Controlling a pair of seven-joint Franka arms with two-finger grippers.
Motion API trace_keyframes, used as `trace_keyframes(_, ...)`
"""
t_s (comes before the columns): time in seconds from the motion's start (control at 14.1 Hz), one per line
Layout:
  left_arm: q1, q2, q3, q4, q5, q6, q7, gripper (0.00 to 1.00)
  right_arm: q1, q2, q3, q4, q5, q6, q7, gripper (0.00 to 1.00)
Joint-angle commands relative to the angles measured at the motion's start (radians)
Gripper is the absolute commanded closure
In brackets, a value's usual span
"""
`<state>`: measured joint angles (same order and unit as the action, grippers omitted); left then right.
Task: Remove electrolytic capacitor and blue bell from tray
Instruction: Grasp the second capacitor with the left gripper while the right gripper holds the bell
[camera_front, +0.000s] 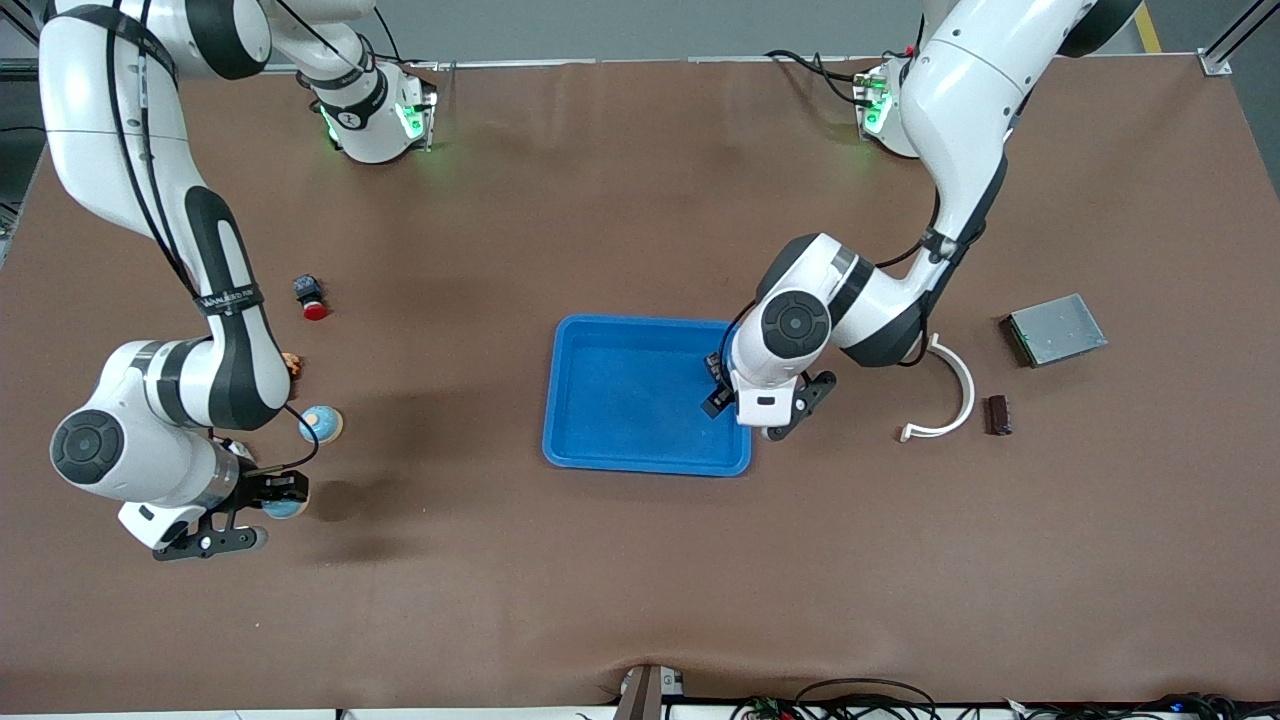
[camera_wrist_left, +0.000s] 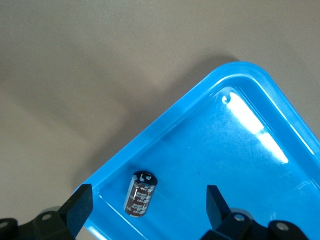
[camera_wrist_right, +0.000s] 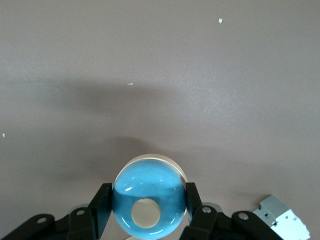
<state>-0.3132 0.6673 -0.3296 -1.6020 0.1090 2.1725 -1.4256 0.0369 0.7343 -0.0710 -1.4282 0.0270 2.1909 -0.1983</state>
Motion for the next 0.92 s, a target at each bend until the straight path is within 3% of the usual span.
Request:
trace_keyframes(0.0,-0.03,0.034,0.012,0.02,0.053,0.03,-0.065,0.0,-0.028,-0.012,0.02,-0.026,0.013,0.039,-0.047,1.0)
trace_keyframes(0.43,-0.061,0.052,0.014,0.019,0.063,0.033,-0.095,0.0,-0.04,0.016,0.022,-0.063,0.017,0.149,-0.061,1.0)
trace_keyframes(0.71,-0.07,0.063,0.014,0.019,0.063,0.033,-0.108,0.0,-0.052,0.045,0.025,-0.097,0.115,0.208,-0.122,1.0)
trace_keyframes(0.85,-0.081,0.067,0.015,0.017,0.064,0.033,-0.117,0.0,-0.054,0.054,0.025,-0.098,0.117,0.216,-0.125,1.0)
